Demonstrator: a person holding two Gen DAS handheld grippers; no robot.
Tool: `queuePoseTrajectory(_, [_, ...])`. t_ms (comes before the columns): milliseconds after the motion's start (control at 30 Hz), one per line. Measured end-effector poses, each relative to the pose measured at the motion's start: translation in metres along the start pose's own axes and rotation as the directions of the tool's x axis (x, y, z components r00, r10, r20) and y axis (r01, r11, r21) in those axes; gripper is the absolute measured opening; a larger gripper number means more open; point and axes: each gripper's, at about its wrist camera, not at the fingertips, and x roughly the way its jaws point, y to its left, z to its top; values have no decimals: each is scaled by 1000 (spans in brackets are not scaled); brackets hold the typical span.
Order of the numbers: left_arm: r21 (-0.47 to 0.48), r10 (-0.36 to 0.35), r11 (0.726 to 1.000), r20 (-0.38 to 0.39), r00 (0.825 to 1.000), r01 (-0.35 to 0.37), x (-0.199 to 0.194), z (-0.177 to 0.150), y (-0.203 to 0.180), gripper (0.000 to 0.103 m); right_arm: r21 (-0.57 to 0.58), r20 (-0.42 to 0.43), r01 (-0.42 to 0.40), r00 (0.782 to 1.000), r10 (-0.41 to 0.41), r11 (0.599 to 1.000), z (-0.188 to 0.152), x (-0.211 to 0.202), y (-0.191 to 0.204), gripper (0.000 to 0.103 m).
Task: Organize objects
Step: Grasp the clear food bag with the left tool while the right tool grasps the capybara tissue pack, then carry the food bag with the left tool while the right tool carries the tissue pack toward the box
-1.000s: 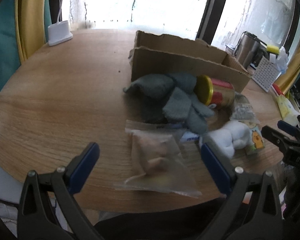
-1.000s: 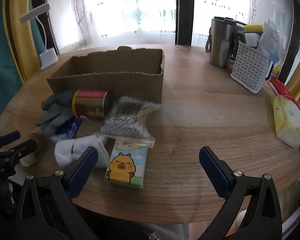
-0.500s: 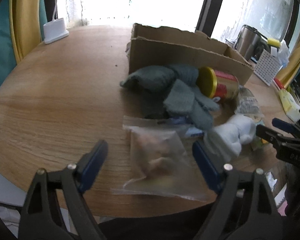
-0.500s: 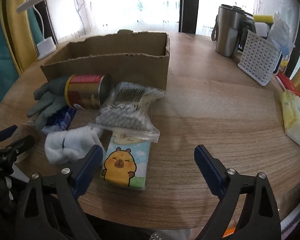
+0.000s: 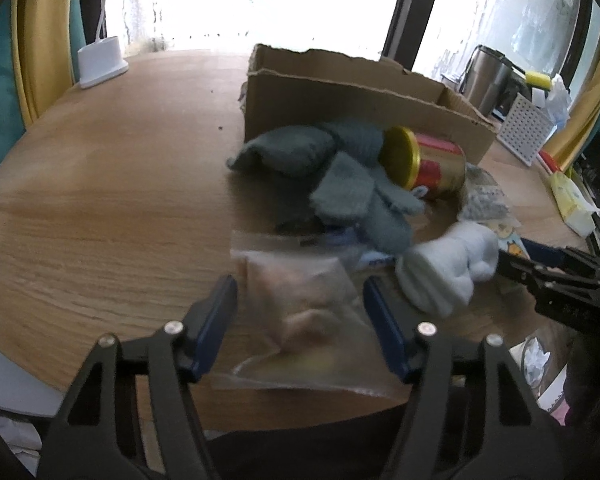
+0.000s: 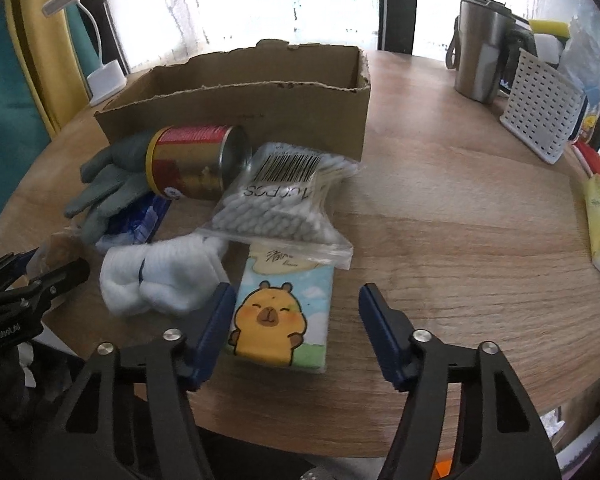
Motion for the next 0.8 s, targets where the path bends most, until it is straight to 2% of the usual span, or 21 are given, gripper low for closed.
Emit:
queuePoseTrajectory(100, [2, -3, 1000, 9, 1000, 3, -3, 1, -1, 64, -5, -3, -15, 1000, 15, 1000, 0, -1, 2, 51])
queuePoseTrajectory(267, [3, -10, 1000, 14, 1000, 10, -8, 2, -2, 60, -17, 4, -35, 999, 35, 999, -1, -6, 3, 50])
queuePoseTrajectory(300, [3, -12, 1000, 17, 1000, 12, -10, 2, -2, 53, -19, 8, -39, 999, 40, 999, -1, -8, 4, 50])
queuePoseTrajectory(367, [2, -12, 1000, 20, 1000, 12, -12, 3, -2, 50, -25, 22, -52, 998, 52, 998, 1, -13, 6, 49])
queuePoseTrajectory(700, [14, -6, 1000, -9, 1000, 6, -9, -1, -5, 51, -28, 77, -44, 996, 46, 999, 2, -34, -3, 49])
queuePoseTrajectory(800, [-2, 0, 1000, -46, 999, 0, -2, -3, -3, 58, -19, 84, -40, 996, 41, 999, 3, -37, -7, 49])
